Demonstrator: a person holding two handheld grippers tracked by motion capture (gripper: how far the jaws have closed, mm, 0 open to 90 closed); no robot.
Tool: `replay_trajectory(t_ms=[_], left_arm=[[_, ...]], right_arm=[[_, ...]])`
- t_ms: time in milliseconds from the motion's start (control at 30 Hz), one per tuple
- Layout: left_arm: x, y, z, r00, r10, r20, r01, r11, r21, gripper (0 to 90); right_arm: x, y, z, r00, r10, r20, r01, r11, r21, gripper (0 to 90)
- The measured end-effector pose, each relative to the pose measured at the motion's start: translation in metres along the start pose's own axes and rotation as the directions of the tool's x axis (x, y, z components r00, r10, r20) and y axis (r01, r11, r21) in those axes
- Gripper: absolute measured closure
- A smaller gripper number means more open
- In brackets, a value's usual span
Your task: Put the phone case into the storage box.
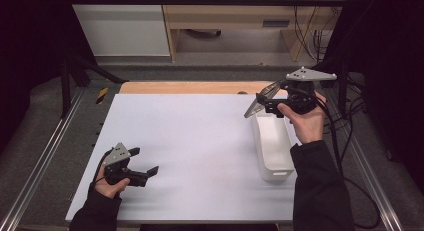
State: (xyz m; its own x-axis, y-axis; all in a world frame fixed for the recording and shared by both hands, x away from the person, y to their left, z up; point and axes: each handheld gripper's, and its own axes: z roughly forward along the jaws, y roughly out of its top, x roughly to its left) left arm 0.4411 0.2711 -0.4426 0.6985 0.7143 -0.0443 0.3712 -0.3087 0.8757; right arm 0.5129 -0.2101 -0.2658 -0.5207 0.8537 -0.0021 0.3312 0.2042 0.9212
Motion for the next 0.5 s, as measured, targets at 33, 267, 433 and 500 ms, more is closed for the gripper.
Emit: replay_trajectory(t_ms=[33, 267, 433, 500], left_arm=[[0.0, 0.0, 0.0, 1.0, -0.001, 0.0, 0.001, 1.0, 0.0, 0.0], [0.0, 0.0, 0.001, 1.0, 0.0, 0.001, 0.0, 1.0, 0.004, 0.0], [0.001, 0.0, 0.001, 1.0, 0.002, 0.002, -0.002, 1.0, 0.003, 0.0], [0.001, 0.0, 0.001, 1.0, 0.002, 0.002, -0.002, 1.0, 0.004, 0.0]], right_arm=[[-0.002, 0.0, 0.001, 1.0, 0.002, 0.006, -0.002, 1.0, 0.002, 12.4], [-0.012, 0.003, 0.008, 0.9982, 0.012, 0.058, -0.012, 1.0, 0.005, 12.4], [-0.019, 0.005, 0.014, 0.995, 0.018, 0.098, -0.02, 1.0, 0.024, 12.4], [-0.021, 0.005, 0.017, 0.9935, 0.021, 0.112, -0.025, 0.999, 0.032, 12.4]])
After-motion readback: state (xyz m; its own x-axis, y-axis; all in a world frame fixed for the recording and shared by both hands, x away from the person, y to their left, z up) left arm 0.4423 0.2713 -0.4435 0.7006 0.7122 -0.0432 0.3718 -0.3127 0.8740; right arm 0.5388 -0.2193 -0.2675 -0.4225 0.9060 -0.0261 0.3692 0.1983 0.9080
